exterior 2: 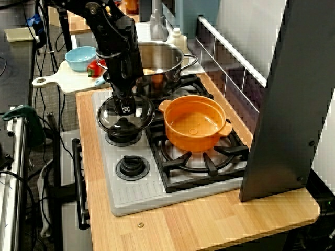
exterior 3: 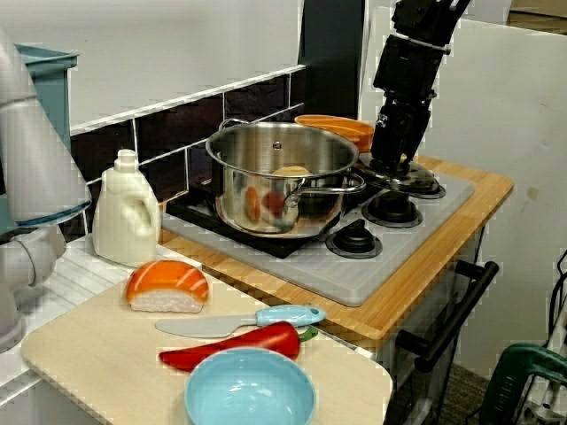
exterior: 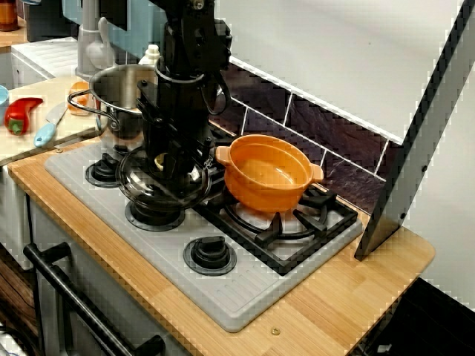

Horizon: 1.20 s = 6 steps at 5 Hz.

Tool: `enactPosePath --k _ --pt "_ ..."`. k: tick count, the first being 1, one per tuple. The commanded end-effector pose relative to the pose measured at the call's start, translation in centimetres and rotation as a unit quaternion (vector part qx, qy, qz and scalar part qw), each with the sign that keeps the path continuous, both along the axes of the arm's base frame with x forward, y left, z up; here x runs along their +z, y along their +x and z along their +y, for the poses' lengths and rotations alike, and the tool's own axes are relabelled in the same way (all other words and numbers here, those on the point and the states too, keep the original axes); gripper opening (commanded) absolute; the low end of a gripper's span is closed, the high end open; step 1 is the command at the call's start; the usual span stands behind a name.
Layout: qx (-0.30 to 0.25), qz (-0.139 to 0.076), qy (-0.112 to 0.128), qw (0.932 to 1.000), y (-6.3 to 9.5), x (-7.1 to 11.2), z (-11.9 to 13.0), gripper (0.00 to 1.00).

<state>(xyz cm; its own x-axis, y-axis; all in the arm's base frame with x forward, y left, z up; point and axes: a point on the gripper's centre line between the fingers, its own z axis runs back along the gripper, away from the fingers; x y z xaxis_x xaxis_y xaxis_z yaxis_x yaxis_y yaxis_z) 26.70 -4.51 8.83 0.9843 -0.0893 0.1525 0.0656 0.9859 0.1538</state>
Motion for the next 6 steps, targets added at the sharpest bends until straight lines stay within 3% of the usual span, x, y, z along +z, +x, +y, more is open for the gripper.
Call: enactPosePath --k 1,4,5,6 --pt "0.002 -0.014 -0.001 0.9999 0.65 0.37 0.23 0.0" --pt "0.006 -0.013 0.002 0.9999 1.1 0.17 0.14 0.0" --pt "0.008 -0.012 0.003 0.9999 1.19 0.22 0.22 0.52" --pt "0.008 -0.012 0.004 0.9999 1.23 0.15 0.23 0.66"
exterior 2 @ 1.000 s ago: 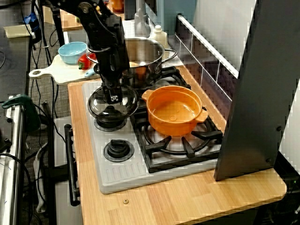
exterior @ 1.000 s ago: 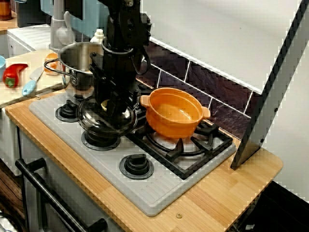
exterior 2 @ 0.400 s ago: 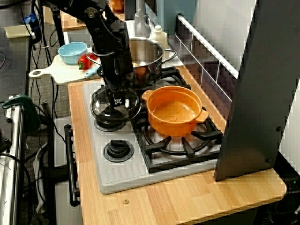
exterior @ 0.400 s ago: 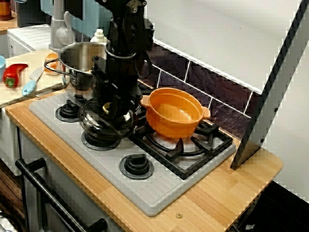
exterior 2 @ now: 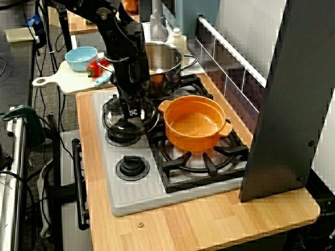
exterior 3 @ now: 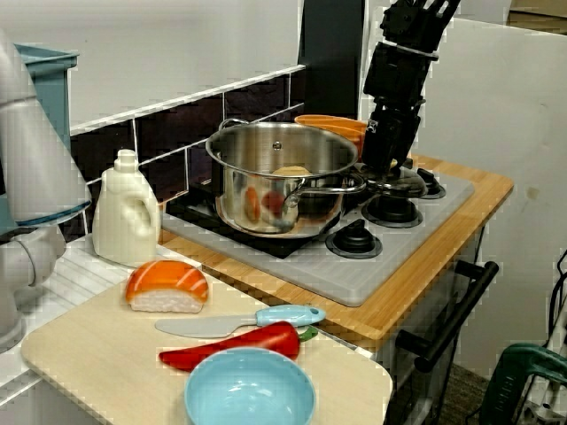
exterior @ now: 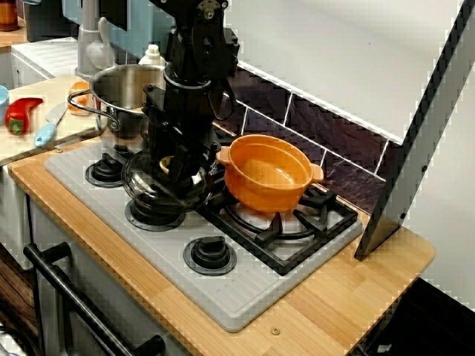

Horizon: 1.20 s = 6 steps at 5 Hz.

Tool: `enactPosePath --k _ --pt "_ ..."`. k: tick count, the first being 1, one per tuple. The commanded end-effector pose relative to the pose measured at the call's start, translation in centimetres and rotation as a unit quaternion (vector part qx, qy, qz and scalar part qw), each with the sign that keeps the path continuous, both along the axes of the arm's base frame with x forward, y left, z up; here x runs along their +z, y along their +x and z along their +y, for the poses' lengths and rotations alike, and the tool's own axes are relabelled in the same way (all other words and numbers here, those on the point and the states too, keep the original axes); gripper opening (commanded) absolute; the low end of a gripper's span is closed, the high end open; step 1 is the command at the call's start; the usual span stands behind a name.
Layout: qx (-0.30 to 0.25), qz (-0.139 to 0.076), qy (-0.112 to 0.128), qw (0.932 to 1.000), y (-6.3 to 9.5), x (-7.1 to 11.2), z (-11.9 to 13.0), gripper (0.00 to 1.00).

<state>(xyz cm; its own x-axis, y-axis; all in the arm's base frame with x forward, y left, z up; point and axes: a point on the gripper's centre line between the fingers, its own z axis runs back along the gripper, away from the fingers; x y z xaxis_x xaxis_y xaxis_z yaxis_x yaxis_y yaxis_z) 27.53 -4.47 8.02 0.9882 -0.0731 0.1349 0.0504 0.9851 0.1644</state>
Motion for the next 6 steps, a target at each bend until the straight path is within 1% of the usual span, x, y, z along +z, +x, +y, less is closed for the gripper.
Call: enactPosePath --k 1,2,4,5,6 --pt "0.0 -0.02 0.0 0.9998 0.5 0.8 0.2 0.97" --pt "0.0 -0.02 0.001 0.9998 0.5 0.8 0.3 1.0" --pt "0.002 -0.021 -0.001 0.9998 0.4 1.1 0.4 1.0" --pt "0.001 -0.023 -0.006 0.9997 0.2 1.8 0.3 1.0" --pt "-0.002 -0.029 -0.018 0.9994 0.0 3.3 0.2 1.0"
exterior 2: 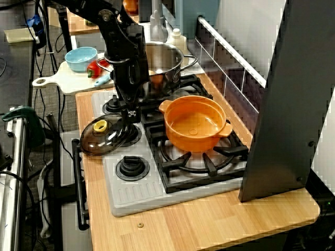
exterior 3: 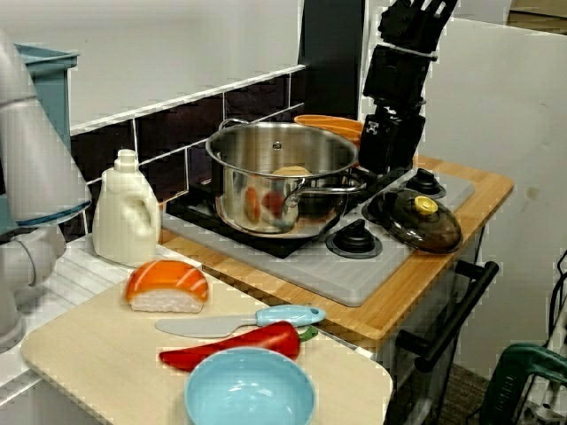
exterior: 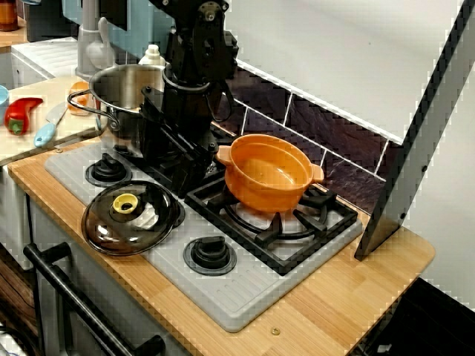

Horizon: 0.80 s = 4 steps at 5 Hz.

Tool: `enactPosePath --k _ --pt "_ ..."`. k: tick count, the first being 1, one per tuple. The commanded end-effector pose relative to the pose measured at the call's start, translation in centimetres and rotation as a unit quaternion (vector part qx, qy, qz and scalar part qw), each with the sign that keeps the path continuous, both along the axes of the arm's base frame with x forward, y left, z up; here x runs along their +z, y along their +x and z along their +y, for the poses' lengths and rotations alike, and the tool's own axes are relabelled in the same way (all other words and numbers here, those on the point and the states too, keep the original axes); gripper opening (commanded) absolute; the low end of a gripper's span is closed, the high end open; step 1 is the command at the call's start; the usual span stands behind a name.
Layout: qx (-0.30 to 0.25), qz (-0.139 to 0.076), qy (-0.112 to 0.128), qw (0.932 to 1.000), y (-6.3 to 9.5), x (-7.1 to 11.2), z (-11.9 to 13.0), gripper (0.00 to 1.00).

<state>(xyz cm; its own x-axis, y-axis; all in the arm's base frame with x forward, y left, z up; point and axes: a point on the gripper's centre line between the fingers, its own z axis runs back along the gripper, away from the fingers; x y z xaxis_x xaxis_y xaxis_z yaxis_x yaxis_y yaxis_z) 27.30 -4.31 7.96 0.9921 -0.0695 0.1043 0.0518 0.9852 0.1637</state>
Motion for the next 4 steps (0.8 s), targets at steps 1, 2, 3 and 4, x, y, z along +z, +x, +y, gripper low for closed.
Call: enactPosePath --k 1,2,3,4 --pt "-0.008 -0.045 -0.029 0.9985 0.1 4.6 -0.1 1.0" --pt "-0.006 -0.047 -0.039 0.9981 0.2 5.8 -0.4 1.0" --pt "-0.017 -0.047 -0.039 0.998 0.6 6.2 -1.4 1.0" --pt "-0.04 -0.054 -0.039 0.997 1.3 6.6 -2.3 1.0"
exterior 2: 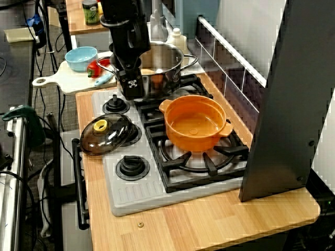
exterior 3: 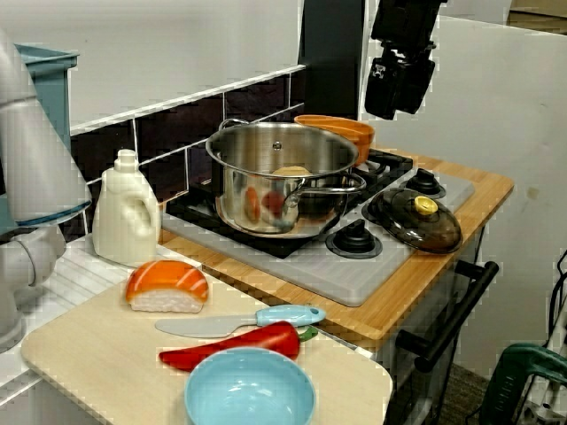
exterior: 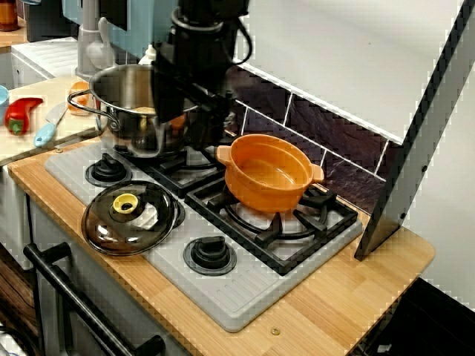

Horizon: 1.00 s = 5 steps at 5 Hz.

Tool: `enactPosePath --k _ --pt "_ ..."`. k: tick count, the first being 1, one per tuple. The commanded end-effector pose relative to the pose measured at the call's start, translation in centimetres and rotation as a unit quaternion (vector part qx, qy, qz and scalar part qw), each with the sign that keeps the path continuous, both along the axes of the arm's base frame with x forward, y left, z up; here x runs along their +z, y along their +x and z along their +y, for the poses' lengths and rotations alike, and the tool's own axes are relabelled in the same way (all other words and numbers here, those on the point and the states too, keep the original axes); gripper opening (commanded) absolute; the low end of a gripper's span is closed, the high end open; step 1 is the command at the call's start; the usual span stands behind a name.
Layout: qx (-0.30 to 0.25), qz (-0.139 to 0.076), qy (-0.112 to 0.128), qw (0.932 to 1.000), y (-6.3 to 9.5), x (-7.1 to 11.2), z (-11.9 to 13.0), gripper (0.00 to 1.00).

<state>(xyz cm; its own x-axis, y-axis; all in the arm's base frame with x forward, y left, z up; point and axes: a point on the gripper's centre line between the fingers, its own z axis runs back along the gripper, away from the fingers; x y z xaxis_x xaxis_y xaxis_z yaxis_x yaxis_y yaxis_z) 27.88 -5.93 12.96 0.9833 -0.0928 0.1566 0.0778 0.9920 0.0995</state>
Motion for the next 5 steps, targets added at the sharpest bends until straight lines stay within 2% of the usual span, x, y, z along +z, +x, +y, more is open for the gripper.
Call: enactPosePath --k 1,3,5 --pt "-0.035 -0.03 -0.006 0.9989 1.5 1.7 -1.3 1.0" --pt "-0.079 -0.031 0.007 0.9964 2.9 1.2 -3.0 1.0" --pt "-0.091 -0.039 0.016 0.9949 4.6 0.3 -3.9 1.0"
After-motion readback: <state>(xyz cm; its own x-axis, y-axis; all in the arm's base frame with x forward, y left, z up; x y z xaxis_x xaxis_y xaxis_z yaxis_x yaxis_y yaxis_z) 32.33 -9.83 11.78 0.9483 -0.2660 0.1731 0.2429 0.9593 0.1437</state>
